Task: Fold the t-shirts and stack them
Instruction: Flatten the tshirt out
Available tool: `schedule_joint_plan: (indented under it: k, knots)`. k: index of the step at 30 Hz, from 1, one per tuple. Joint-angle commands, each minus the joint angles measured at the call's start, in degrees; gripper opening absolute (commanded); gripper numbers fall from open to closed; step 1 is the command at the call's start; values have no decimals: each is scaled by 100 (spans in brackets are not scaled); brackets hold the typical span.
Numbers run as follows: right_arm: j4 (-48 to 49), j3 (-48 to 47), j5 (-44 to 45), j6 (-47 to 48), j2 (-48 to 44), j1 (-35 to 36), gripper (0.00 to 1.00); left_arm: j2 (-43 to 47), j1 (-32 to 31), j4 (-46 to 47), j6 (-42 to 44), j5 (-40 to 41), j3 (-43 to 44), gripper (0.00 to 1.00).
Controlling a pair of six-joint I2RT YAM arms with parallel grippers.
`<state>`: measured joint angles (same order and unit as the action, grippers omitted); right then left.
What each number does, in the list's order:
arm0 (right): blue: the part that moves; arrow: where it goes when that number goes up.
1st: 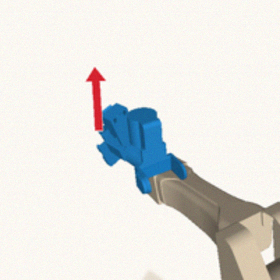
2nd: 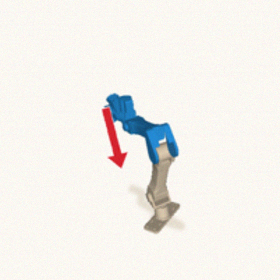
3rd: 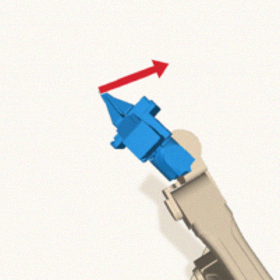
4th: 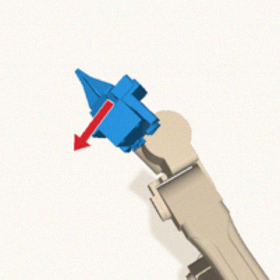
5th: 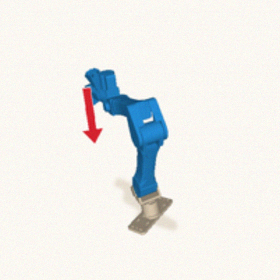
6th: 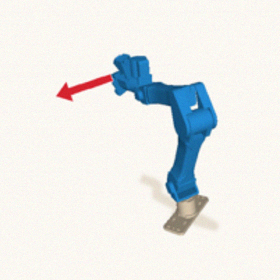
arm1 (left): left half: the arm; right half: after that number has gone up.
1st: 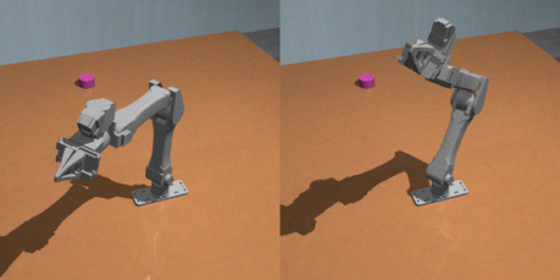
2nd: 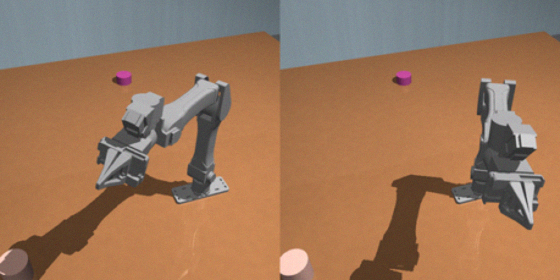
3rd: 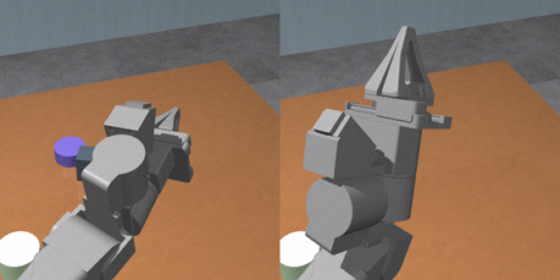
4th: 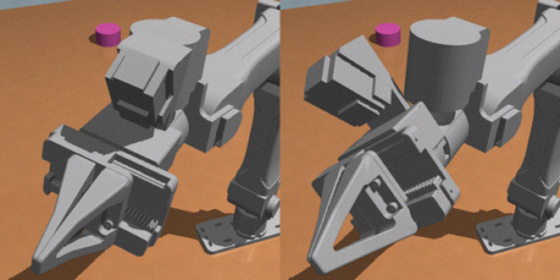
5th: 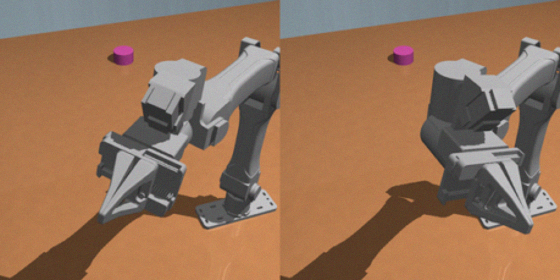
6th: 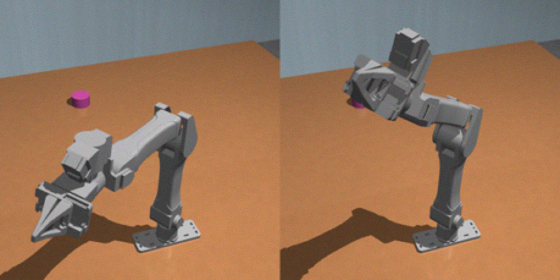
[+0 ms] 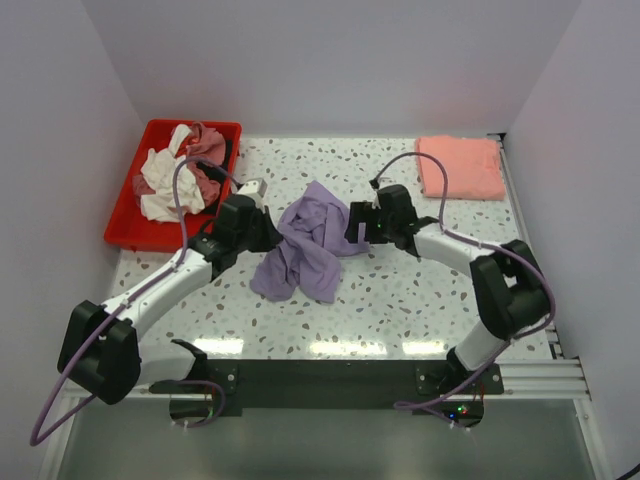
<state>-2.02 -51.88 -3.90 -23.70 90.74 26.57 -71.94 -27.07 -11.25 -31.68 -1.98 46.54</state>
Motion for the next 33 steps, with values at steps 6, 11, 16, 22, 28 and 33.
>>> schedule_joint_plan:
  k: [6, 11, 16, 22, 28, 33]
  knots:
    - [-114, -1105, 584, 331, 1331, 50, 82, 5, -9, -80, 30, 354, -163, 0]
    - [-246, -1360, 548, 410, 1658, 85, 24, -4, 0, -228, 13, 619, 3, 0]
    - [-614, -1439, 1608, 664, 711, 103, 0, 110, 0, -712, 22, 1364, 600, 0]
    - [-1450, -1729, 2867, 1183, -1328, 94, 0, 742, 0, -897, 65, 1902, 1356, 0]
    - [-1670, -1808, 3150, 1509, -3183, 94, 0, 1744, 0, -801, 127, 2175, 1814, 0]
    - [-1845, -2072, 2755, 1571, -4370, 103, 0, 2640, 0, -143, 302, 1711, 1928, 0]
